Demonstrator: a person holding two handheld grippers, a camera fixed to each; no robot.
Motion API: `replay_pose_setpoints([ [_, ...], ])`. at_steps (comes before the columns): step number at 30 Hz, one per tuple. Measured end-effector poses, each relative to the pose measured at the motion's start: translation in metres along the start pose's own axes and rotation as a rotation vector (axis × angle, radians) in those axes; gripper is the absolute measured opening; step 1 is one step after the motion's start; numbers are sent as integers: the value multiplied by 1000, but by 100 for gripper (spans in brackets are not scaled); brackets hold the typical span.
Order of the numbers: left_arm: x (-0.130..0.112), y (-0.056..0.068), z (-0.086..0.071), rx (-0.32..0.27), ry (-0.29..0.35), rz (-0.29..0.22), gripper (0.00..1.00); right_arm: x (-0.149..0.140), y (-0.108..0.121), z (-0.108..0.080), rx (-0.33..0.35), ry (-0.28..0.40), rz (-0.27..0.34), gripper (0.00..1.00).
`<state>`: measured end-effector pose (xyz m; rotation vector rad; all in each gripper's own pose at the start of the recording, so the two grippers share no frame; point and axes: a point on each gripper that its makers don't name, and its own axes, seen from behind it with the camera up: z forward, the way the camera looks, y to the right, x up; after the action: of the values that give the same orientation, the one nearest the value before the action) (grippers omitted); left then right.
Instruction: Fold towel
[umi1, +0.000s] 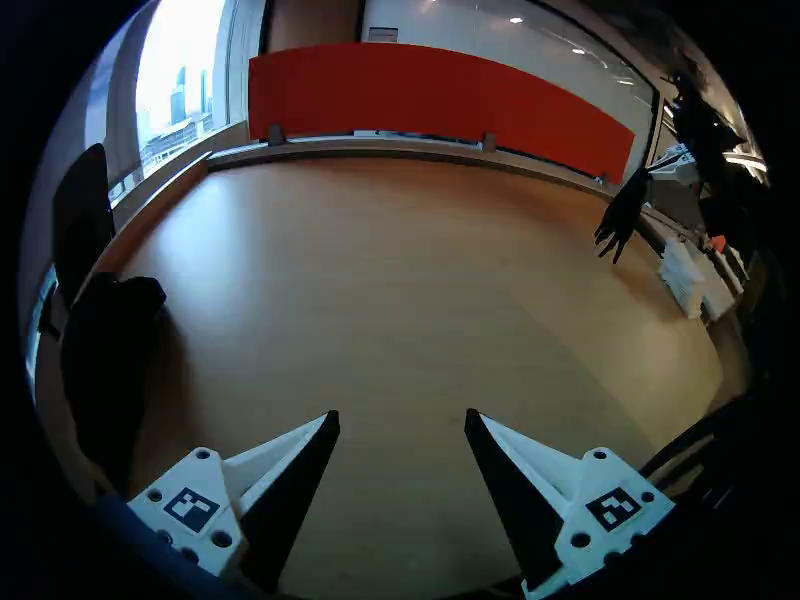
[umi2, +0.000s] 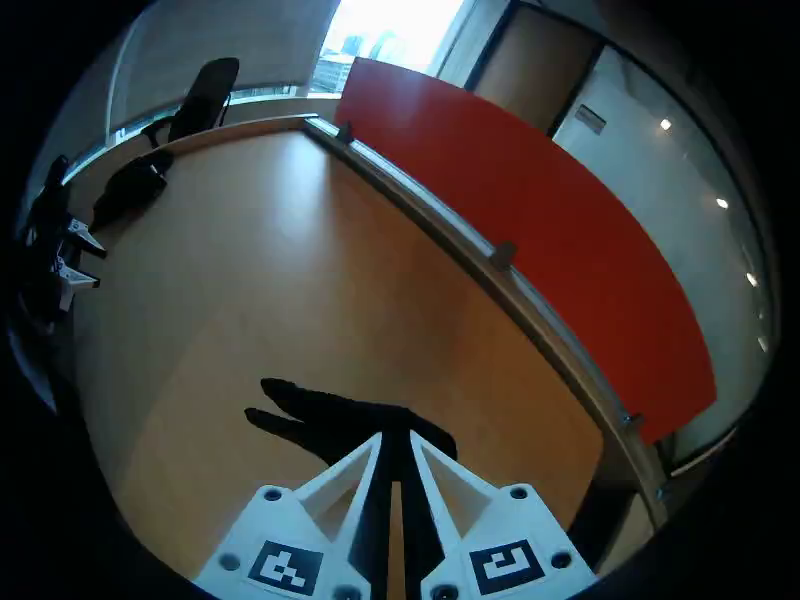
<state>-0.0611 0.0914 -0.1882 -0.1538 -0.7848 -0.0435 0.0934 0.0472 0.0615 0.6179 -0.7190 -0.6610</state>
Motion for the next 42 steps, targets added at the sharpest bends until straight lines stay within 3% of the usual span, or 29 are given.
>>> replay_pose_setpoints([
  [23, 0, 5, 1, 14, -22, 3, 93, -66, 61, -14, -39, -109, 38, 4],
  [42, 2, 13, 5, 19, -27, 3, 93, -87, 86, -13, -58, -144, 46, 4],
])
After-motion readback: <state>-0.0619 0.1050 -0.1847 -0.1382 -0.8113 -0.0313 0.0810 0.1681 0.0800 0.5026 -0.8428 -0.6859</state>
